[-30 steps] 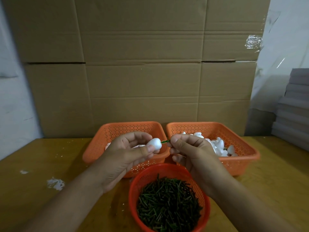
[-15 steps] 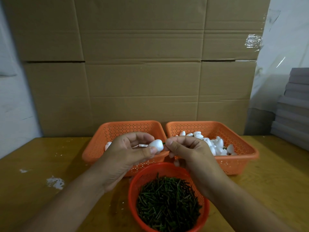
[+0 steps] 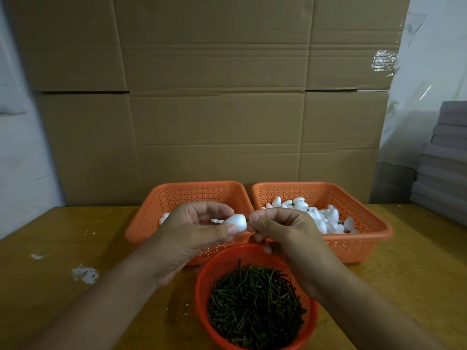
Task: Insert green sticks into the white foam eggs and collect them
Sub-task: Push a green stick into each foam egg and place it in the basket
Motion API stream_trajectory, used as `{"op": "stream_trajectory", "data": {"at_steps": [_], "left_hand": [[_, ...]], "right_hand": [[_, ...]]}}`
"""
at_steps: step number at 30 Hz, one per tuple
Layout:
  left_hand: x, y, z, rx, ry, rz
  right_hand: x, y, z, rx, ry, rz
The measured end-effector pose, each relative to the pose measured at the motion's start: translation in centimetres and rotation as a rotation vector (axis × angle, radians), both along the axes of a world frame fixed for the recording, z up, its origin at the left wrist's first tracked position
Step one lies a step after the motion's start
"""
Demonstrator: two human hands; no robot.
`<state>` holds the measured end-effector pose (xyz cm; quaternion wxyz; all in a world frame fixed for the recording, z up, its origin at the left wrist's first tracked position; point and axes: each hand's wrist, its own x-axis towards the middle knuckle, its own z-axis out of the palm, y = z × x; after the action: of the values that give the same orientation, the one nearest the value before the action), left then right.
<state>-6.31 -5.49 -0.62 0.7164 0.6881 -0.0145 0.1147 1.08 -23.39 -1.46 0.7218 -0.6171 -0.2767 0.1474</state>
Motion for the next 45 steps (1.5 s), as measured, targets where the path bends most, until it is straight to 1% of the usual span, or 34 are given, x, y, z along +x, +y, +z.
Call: {"op": "stream_trajectory", "data": {"at_steps": [7,13,21,25,30,37,45], "left_hand": [[0.0,0.2,0.1,0.016,0.002,0.004],[0.0,0.1,0.2,-0.005,-0.072,0.095],[0.1,-0.1,0.0,-0.010,-0.102,0.079],[0.1,-0.1,-0.2,0.006,-0.099,0.055],[0.1,-0.4,-0.4,0.033,-0.114,0.058],[0.1,-0.7,-0.5,0.043,-0.137,0.039],[0.1,-0.7,-0.5,0.077,-0.145,0.026]], "right_hand": [[0.0,0.1,0.0,-0.004,0.004,0.011],[0.0,0.2,-0.3,-0.079,0.009,0.034],[-0.6,0.5,-0.6,-0.151,-0.043,0.160],[-0.7,0.6,-0.7,-0.159,-0.061,0.182],[-0.6,0.6,-0.8,-0.121,-0.052,0.121],[-0.8,0.7,-0.6,-0.122,-0.039,0.037],[-1.3,0.6,-0.3,-0.134,-0.081,0.032]]}}
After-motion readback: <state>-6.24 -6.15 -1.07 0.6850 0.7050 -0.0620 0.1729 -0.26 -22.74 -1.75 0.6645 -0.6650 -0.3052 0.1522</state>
